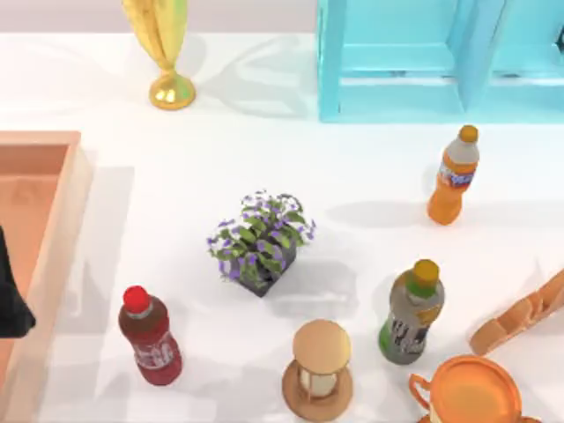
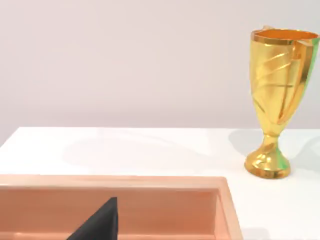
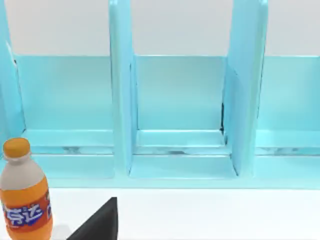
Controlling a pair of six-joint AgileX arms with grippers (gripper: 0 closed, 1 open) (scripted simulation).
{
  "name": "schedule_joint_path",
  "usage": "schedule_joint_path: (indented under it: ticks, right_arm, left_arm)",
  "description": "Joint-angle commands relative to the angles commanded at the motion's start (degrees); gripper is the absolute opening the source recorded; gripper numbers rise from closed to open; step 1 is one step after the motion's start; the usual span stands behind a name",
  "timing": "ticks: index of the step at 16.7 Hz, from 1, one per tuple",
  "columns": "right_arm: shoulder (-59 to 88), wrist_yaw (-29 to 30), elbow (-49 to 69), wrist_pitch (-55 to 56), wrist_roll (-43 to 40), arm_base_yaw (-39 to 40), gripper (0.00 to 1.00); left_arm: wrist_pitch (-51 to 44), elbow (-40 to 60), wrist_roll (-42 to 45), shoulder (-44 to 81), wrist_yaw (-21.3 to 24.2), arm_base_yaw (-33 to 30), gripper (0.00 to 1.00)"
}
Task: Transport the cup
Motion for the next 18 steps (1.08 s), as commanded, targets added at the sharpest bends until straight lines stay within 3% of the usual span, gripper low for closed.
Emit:
schedule_joint_path:
  ticks: [4,8,18]
  right_arm:
    - [1.7,0.0,1.8,-1.5,-0.4,-0.4,1.00]
    - [12.5,0.0,12.5,-10.1,-2.4,-2.9,1.00]
    - [70.2,0.8,58.8,-47.3,-12.4,-12.9,1.00]
  left_arm:
    - [0.0,0.0,0.0,0.0,0.0,0.0,1.00]
    - [0.0,0.0,0.0,0.0,0.0,0.0,1.00]
    - [0.0,0.0,0.0,0.0,0.0,0.0,1.00]
